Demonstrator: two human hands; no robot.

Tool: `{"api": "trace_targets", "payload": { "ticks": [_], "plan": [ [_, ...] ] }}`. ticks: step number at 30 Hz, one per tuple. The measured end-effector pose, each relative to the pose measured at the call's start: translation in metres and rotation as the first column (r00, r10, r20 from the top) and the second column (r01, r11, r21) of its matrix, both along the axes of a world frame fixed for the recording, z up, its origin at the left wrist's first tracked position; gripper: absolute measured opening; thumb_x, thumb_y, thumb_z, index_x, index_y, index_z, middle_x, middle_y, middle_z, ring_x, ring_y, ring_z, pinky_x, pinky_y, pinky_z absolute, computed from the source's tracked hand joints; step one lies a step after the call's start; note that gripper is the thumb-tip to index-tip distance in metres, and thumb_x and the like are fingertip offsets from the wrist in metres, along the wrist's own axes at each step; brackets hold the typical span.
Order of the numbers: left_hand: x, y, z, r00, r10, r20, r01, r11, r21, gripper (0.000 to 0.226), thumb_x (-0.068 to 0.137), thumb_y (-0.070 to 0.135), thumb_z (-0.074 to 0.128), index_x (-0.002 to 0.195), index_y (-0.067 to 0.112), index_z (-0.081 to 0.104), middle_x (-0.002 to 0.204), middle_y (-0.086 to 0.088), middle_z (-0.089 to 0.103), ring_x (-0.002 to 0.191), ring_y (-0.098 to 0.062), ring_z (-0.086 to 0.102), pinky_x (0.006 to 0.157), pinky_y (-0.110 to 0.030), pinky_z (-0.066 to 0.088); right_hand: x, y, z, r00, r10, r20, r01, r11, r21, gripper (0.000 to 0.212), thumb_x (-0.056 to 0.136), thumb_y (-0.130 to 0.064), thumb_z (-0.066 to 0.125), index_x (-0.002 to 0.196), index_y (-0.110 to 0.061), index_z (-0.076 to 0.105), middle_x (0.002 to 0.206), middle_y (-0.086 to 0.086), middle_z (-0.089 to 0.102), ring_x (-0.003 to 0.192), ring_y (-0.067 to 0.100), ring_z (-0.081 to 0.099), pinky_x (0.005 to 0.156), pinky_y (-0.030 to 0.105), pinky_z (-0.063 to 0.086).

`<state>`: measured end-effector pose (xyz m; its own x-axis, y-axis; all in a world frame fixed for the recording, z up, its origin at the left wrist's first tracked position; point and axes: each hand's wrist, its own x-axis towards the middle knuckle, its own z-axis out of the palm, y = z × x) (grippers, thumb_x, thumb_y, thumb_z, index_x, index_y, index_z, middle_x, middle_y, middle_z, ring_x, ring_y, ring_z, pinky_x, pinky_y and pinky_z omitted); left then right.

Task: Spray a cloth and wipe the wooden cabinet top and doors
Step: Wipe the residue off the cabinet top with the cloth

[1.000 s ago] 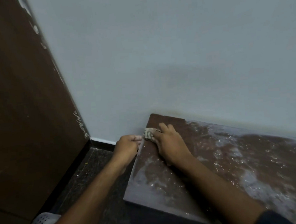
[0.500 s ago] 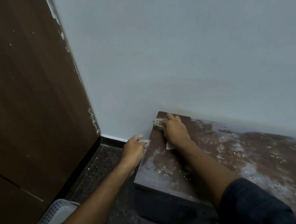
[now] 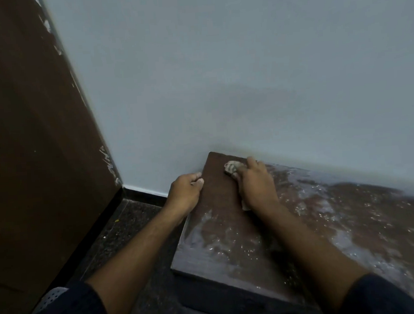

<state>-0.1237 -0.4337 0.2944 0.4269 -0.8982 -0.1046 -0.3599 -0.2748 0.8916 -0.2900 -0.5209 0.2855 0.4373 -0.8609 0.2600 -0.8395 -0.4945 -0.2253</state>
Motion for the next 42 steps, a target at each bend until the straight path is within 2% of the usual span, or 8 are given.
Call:
{"api": "trace_targets", "payload": {
  "ticks": [5,12,18,23,27,35,37,42],
  "plan": [
    [0.002,-0.028,-0.012,0.993,0.115,0.004,-0.115,0.993,-0.023,0.031,0.095,0.021,0.059,0.123,0.01,0.067,0.127,-0.002,0.066,0.117,-0.014,0.06,0.1,-0.023,0.044,-0.003,0.04,-0.004,0.959,0.281,-0.036,-0.282,0.957,-0.059,0.027,0.1,-0.034,0.056,0.119,-0.017,0.066,0.113,0.005,0.054,0.095,0.027,0.05,0.072,0.041,0.05],
    [0.014,-0.034,-0.021,0.968,0.187,-0.166,-0.191,0.982,-0.009,0.022,0.084,0.014,0.075,0.105,0.009,0.074,0.107,-0.003,0.075,0.093,-0.011,0.07,0.091,-0.032,0.056,-0.015,-0.047,0.0,0.994,-0.108,-0.003,0.108,0.994,-0.018,0.026,0.103,-0.023,0.045,0.108,-0.008,0.065,0.115,0.011,0.049,0.106,0.034,0.046,0.08,0.047,0.051],
    [0.014,-0.04,-0.024,0.967,0.229,-0.111,-0.231,0.973,-0.008,0.02,0.082,0.014,0.077,0.102,0.01,0.076,0.101,-0.001,0.075,0.088,-0.01,0.069,0.089,-0.03,0.057,0.041,-0.024,-0.009,0.992,0.123,-0.031,-0.125,0.991,-0.054,0.022,0.101,-0.024,0.052,0.116,-0.017,0.066,0.118,0.008,0.049,0.103,0.033,0.047,0.077,0.044,0.047],
    [0.017,-0.042,-0.025,0.966,0.225,-0.124,-0.228,0.974,-0.006,0.02,0.08,0.015,0.078,0.1,0.011,0.076,0.1,-0.003,0.076,0.086,-0.01,0.07,0.087,-0.029,0.058,0.053,-0.055,0.007,0.999,0.042,-0.018,-0.042,0.999,0.021,0.026,0.103,-0.027,0.049,0.116,-0.014,0.067,0.118,0.009,0.049,0.107,0.033,0.047,0.077,0.044,0.049],
    [0.017,-0.041,-0.026,0.968,0.225,-0.116,-0.227,0.974,-0.007,0.02,0.081,0.015,0.078,0.1,0.011,0.077,0.099,-0.001,0.076,0.087,-0.008,0.07,0.087,-0.028,0.057,0.037,-0.054,0.007,0.981,0.174,-0.082,-0.169,0.983,0.065,0.03,0.103,-0.032,0.052,0.126,-0.019,0.067,0.115,0.008,0.048,0.105,0.031,0.047,0.078,0.043,0.05],
    [0.014,-0.042,-0.021,0.96,0.252,-0.125,-0.253,0.967,0.006,0.019,0.081,0.013,0.078,0.099,0.01,0.076,0.097,-0.002,0.076,0.081,-0.009,0.069,0.071,-0.018,0.055,0.041,-0.036,0.005,0.993,-0.074,-0.09,0.076,0.997,0.028,0.027,0.102,-0.021,0.043,0.123,-0.019,0.061,0.125,0.004,0.045,0.114,0.031,0.043,0.089,0.05,0.043],
    [0.014,-0.039,-0.019,0.952,0.255,-0.172,-0.252,0.967,0.038,0.018,0.081,0.012,0.077,0.099,0.011,0.076,0.096,-0.003,0.076,0.078,-0.01,0.07,0.065,-0.019,0.056,0.047,-0.018,0.006,0.997,-0.022,-0.073,0.025,0.999,0.031,0.028,0.102,-0.023,0.044,0.124,-0.019,0.061,0.128,0.005,0.045,0.114,0.031,0.042,0.092,0.05,0.04],
    [0.013,-0.035,-0.015,0.946,0.257,-0.197,-0.249,0.966,0.063,0.019,0.081,0.01,0.076,0.101,0.008,0.075,0.095,-0.007,0.076,0.077,-0.014,0.07,0.075,-0.029,0.06,0.032,0.037,0.003,0.98,0.198,-0.029,-0.198,0.98,0.018,0.03,0.103,-0.029,0.046,0.128,-0.017,0.058,0.127,0.006,0.046,0.109,0.029,0.043,0.087,0.047,0.044]
  ]
}}
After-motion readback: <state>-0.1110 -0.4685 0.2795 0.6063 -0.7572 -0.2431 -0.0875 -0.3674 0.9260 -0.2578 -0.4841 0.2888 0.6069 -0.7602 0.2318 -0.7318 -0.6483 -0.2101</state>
